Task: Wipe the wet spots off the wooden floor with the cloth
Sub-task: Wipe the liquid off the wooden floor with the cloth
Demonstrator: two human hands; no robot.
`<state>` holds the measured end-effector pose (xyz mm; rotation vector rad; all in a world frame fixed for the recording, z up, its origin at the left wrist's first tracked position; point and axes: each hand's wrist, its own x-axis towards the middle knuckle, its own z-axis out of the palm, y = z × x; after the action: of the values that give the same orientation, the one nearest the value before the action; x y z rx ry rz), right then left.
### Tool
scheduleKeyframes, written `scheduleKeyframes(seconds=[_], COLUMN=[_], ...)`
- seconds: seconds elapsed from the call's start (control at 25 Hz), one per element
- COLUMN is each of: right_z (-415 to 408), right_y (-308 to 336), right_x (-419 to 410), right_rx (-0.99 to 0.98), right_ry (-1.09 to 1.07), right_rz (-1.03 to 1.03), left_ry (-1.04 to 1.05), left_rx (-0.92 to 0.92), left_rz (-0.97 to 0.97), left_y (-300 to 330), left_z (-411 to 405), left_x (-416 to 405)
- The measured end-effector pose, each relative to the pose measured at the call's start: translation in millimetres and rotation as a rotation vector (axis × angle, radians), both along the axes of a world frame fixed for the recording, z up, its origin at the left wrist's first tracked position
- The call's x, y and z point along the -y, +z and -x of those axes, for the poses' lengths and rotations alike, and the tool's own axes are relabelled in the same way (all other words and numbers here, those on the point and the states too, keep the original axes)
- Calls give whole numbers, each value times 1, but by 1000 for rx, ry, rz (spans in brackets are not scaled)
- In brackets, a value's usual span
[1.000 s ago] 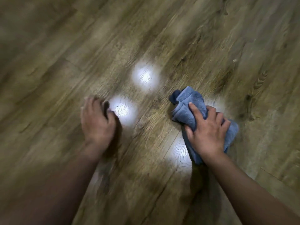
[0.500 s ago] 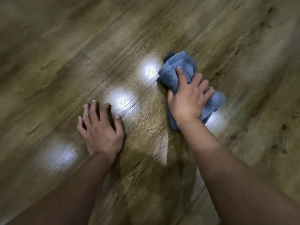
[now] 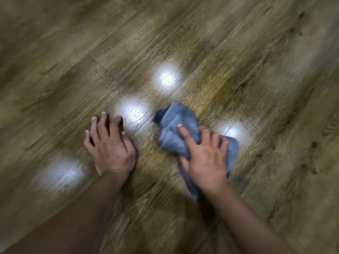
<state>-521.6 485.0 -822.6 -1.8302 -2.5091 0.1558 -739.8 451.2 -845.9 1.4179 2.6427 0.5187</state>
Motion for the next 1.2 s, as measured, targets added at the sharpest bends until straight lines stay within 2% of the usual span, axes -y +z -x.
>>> scheduleKeyframes(seconds=[0.2,0.32,0.4,0.56,0.68,0.8,0.96,1.08,1.2], right_z=[-56,-18,24,105,139,135,95,71,62], right_y=[1,-7,-10,-4,-4,-4,-2,-1,-3], right_x=[-114,-159,-157,-99,-31,3,-1,-33,-83], right_rx=[30,-7,27,38,-36,-46,11,70,70], right_ry=[-435,-582,-523,-192,-32,4,148,65,-147], right_rz=[-86,-95,-112,-137,-105,-68,-64,-60,-108], left_ry=[-9,-14,-20,-25,31,105,38,-38,151], left_rx=[-21,-38,-46,-56,54,220,307,166,23], left_rz=[35,67,82,76,-18,-127,-148,-83,0], left_y=[1,-3,-5,-7,-5,1,19,21,13], left_z=[-2,3,5,5,9,8,31,97,142], left_x=[-1,-1,0,-2,-1,1,6,16,31])
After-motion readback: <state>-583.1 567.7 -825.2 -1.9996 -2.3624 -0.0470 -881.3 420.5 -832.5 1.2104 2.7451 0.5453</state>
